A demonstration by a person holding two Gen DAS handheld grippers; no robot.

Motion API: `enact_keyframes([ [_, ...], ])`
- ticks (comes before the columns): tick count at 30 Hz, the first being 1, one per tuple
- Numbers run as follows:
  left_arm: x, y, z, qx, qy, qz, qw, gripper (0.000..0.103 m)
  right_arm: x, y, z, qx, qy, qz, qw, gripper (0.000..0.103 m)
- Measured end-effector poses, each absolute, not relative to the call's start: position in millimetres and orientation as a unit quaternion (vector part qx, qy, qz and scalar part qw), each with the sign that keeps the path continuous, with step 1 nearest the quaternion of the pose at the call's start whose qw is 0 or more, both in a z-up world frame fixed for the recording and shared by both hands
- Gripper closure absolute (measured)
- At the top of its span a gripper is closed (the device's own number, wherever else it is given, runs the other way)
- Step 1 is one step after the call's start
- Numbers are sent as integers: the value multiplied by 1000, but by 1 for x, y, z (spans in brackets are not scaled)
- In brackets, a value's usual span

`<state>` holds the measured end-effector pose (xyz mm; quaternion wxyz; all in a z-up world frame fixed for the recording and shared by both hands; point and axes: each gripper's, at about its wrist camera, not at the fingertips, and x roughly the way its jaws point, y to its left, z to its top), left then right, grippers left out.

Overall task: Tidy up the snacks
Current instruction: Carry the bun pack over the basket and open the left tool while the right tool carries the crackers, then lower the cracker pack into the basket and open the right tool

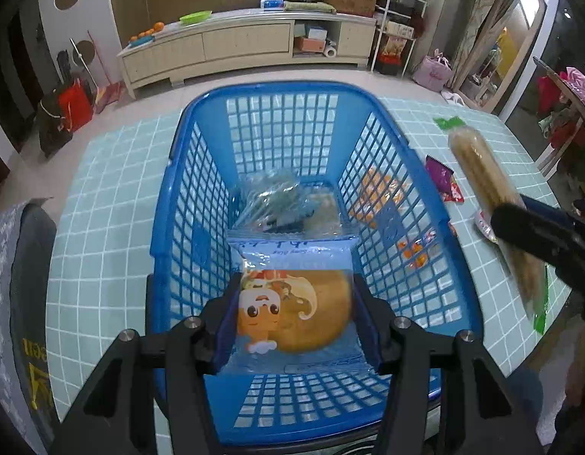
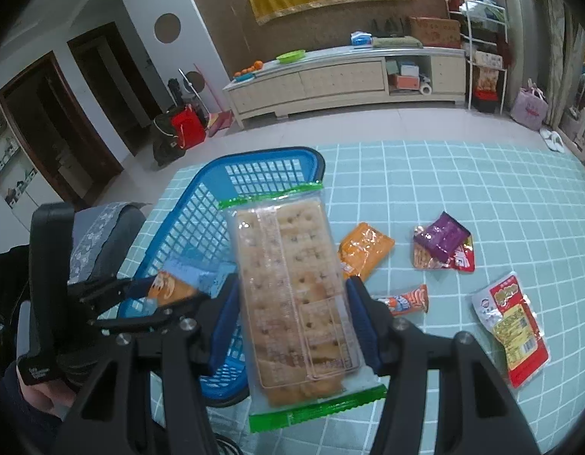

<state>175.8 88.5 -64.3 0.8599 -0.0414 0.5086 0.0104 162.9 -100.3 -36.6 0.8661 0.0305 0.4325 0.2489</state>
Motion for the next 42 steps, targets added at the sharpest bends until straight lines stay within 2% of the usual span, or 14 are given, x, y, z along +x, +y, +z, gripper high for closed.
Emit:
enact_keyframes([
  [6, 169, 91, -71, -29, 521, 21, 853, 51, 159, -93, -33, 30, 435, 256, 863, 43],
  [8, 166, 93, -71, -32, 519, 21, 854, 48, 156, -91, -29, 29, 434, 256, 864, 43],
  [10, 162, 97, -66, -38, 513, 23, 857, 41, 155, -91, -25, 29, 432, 256, 864, 43],
  [15, 146, 107, -41, -54, 481, 20, 875, 35, 150, -87, -12, 29, 425, 257, 868, 43],
  [26, 124, 144, 1, -61, 437, 45, 896, 35, 142, -48, 0, 10, 429, 261, 865, 43],
  [42, 138, 187, -25, -57, 440, 38, 895, 35, 158, 15, -54, 11, 496, 194, 846, 43],
])
